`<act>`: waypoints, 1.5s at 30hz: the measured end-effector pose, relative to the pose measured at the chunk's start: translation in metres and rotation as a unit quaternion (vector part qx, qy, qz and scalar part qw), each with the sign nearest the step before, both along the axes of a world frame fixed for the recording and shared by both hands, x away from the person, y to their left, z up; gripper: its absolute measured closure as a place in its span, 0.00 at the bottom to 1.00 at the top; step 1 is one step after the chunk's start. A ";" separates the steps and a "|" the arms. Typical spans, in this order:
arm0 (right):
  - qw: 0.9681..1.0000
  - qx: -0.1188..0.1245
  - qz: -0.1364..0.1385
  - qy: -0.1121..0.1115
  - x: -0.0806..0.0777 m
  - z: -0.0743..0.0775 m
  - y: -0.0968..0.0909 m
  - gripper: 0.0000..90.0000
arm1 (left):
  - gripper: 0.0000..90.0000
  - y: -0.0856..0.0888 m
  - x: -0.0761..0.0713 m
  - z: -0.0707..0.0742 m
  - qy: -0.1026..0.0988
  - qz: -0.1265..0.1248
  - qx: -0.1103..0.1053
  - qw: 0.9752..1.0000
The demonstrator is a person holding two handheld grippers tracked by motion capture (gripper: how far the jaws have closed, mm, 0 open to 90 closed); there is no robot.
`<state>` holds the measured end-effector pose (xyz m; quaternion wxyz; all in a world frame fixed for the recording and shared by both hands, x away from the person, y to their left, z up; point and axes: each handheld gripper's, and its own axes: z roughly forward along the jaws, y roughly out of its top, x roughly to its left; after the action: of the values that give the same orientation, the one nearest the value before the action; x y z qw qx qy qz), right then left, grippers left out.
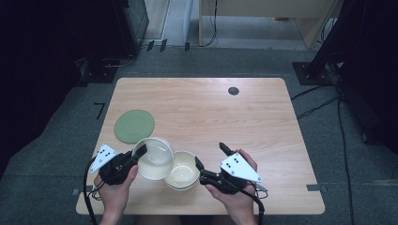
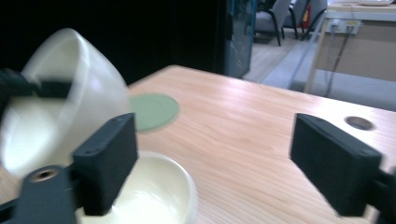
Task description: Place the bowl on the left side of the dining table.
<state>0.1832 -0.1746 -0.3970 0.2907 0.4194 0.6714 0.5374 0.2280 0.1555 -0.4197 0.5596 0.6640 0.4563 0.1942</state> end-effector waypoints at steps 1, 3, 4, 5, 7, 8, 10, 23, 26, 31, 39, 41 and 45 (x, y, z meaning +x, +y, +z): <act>1.000 -0.005 -0.005 0.004 0.001 -0.002 -0.005 0.16 | 0.94 0.002 0.001 0.000 0.000 0.003 -0.001 1.000; 1.000 -0.007 -0.021 0.014 0.003 -0.007 -0.016 0.16 | 0.94 0.006 0.002 -0.001 0.002 0.009 -0.005 1.000; 0.999 -0.013 -0.035 0.021 0.005 -0.013 -0.028 0.15 | 0.94 0.008 0.003 -0.001 0.003 0.012 -0.006 1.000; 0.999 -0.010 -0.043 0.026 0.006 -0.016 -0.034 0.15 | 0.94 0.010 0.003 -0.001 0.004 0.015 -0.007 1.000; 0.998 -0.008 -0.053 0.033 0.007 -0.019 -0.040 0.16 | 0.94 0.014 0.004 -0.001 0.004 0.020 -0.009 1.000; 0.997 -0.009 -0.059 0.038 0.008 -0.022 -0.045 0.15 | 0.94 0.016 0.004 -0.001 0.004 0.022 -0.010 1.000; 0.996 -0.018 -0.071 0.047 0.012 -0.027 -0.056 0.15 | 0.94 0.019 0.005 -0.001 0.004 0.027 -0.013 1.000; 0.986 -0.021 -0.146 0.082 0.019 -0.056 -0.121 0.16 | 0.94 0.036 0.009 -0.004 0.007 0.049 -0.014 0.999; 0.983 -0.026 -0.160 0.088 0.020 -0.062 -0.133 0.16 | 0.94 0.040 0.011 -0.005 0.009 0.057 -0.011 0.998; 0.976 -0.041 -0.189 0.097 0.022 -0.076 -0.158 0.16 | 0.94 0.047 0.014 -0.007 0.013 0.073 -0.012 0.997; 0.966 -0.050 -0.217 0.131 0.025 -0.094 -0.191 0.16 | 0.94 0.059 0.023 -0.011 0.022 0.094 -0.015 0.995; 0.964 -0.046 -0.220 0.140 0.026 -0.098 -0.199 0.16 | 0.94 0.061 0.025 -0.011 0.025 0.098 -0.018 0.995; 0.960 -0.043 -0.233 0.152 0.027 -0.104 -0.213 0.16 | 0.94 0.066 0.031 -0.012 0.030 0.107 -0.020 0.994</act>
<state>0.2098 -0.3877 -0.5010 0.3203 0.6278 0.6138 0.3558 0.2588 0.2211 -0.4320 0.5349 0.6054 0.5453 0.2238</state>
